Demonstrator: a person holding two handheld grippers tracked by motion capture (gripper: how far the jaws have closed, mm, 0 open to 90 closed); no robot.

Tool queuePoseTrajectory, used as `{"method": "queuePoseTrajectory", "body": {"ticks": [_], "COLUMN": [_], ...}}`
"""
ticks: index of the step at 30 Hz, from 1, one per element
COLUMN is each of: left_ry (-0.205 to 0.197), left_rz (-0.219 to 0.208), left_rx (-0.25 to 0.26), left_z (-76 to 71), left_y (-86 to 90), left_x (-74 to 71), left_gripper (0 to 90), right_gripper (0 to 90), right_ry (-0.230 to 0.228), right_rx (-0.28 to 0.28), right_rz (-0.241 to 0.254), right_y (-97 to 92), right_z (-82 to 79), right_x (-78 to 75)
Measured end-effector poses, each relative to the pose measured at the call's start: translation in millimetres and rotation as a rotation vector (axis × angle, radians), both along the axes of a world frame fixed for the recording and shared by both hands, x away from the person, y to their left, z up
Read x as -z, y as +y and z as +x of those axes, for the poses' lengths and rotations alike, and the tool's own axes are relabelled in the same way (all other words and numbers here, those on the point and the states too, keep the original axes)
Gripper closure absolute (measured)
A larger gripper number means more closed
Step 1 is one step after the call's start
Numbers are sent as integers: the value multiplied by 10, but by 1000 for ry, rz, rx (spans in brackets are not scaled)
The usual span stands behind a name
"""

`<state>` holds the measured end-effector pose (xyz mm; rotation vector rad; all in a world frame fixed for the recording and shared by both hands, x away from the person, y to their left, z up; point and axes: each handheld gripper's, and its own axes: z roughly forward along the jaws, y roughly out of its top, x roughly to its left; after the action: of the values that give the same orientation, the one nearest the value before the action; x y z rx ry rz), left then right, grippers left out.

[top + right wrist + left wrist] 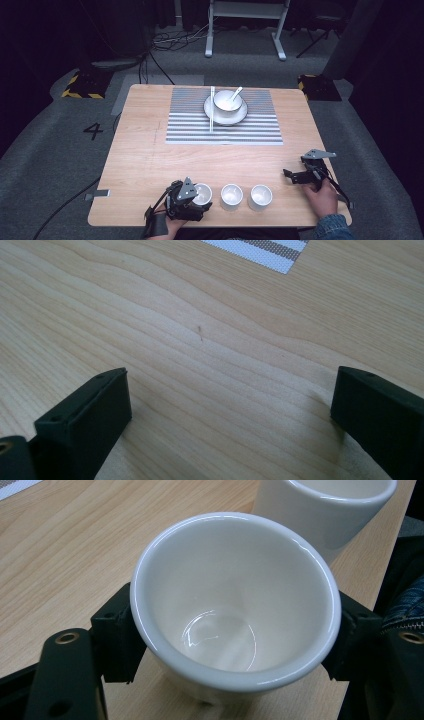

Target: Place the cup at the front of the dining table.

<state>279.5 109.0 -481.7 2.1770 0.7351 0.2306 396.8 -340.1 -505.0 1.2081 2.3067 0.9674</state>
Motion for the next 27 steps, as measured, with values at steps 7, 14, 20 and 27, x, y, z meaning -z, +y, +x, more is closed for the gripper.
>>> {"method": "queuePoseTrajectory", "body": {"ticks": [7, 14, 20, 27], "left_ry": [6, -18, -9, -12], "left_rz": [-11, 0, -8, -15], "left_rx": [7, 9, 8, -7], "left_z": [18, 72, 182, 336], "left_y": [11, 55, 133, 206], "left_x": [-72, -277, -464, -656], "left_gripper": [264, 265, 265, 265], "right_gripper": [28, 28, 28, 28], "right_ry": [0, 0, 0, 0], "right_rx": [0, 0, 0, 0], "right_rz": [0, 0, 0, 0], "right_y": [0, 0, 0, 0], "right_z": [0, 1, 0, 1], "right_x": [0, 0, 0, 0]}}
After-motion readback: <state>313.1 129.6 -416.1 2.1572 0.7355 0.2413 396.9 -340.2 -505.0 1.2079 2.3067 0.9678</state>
